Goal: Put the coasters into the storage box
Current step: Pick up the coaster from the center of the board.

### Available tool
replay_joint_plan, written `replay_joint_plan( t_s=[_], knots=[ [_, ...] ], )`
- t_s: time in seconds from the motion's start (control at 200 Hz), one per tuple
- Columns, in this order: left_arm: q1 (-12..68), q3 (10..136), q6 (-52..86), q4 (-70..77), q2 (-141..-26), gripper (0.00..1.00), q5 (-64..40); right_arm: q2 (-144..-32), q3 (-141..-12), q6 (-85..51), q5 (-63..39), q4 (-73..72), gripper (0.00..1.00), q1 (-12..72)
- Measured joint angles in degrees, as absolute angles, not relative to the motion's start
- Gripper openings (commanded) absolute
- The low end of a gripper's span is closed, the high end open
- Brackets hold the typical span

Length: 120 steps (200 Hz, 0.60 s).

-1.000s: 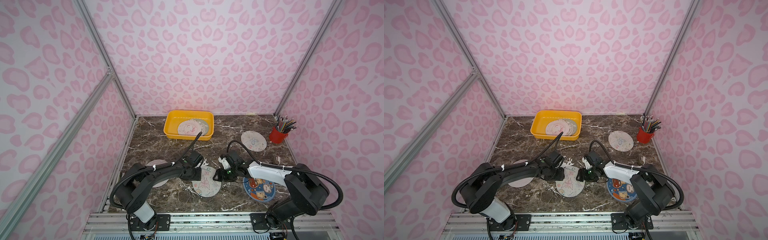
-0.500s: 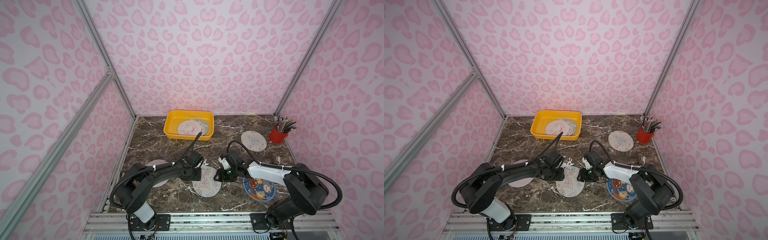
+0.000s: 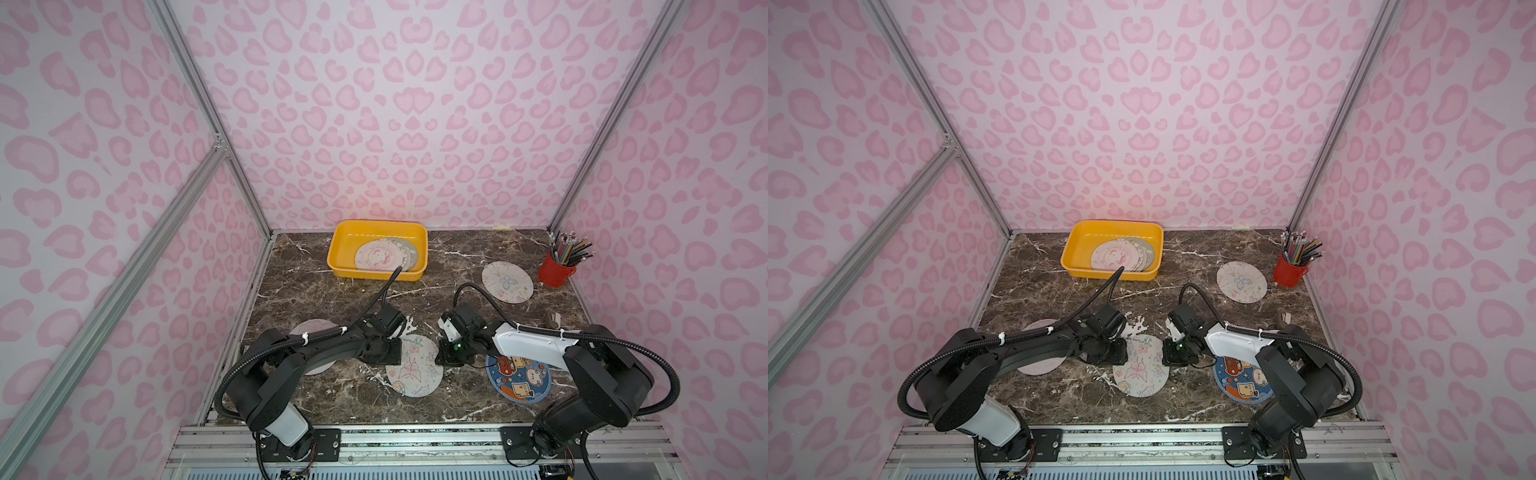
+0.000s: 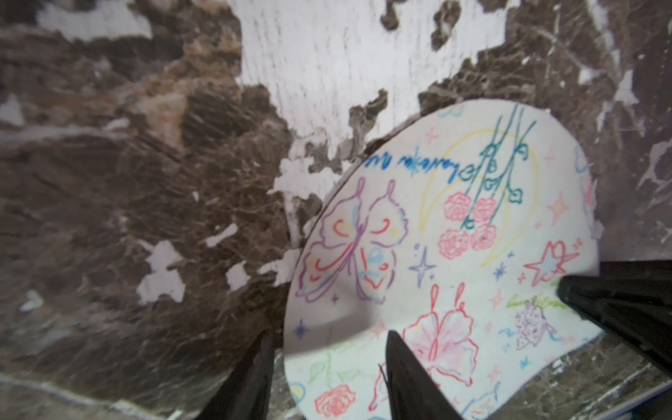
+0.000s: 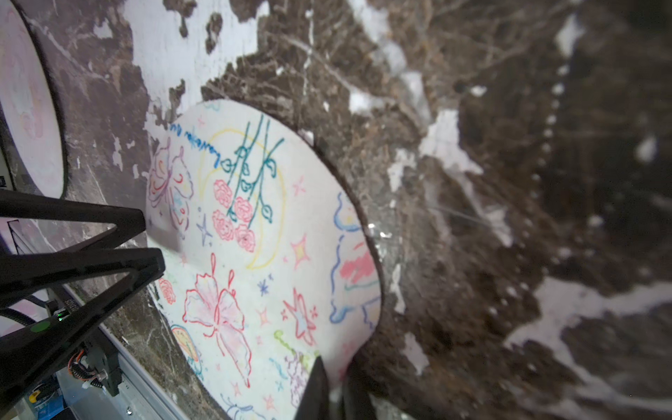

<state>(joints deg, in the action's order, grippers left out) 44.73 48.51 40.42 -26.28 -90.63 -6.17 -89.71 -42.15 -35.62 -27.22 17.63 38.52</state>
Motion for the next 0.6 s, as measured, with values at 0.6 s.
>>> replay_joint_plan(
  t_s=[0.6],
  knots=[
    [41.78, 49.65, 40.84, -32.32, -78.63, 0.87, -2.20, -86.02, -54.98, -34.46, -28.21, 24.01, 0.00, 37.87]
  ],
)
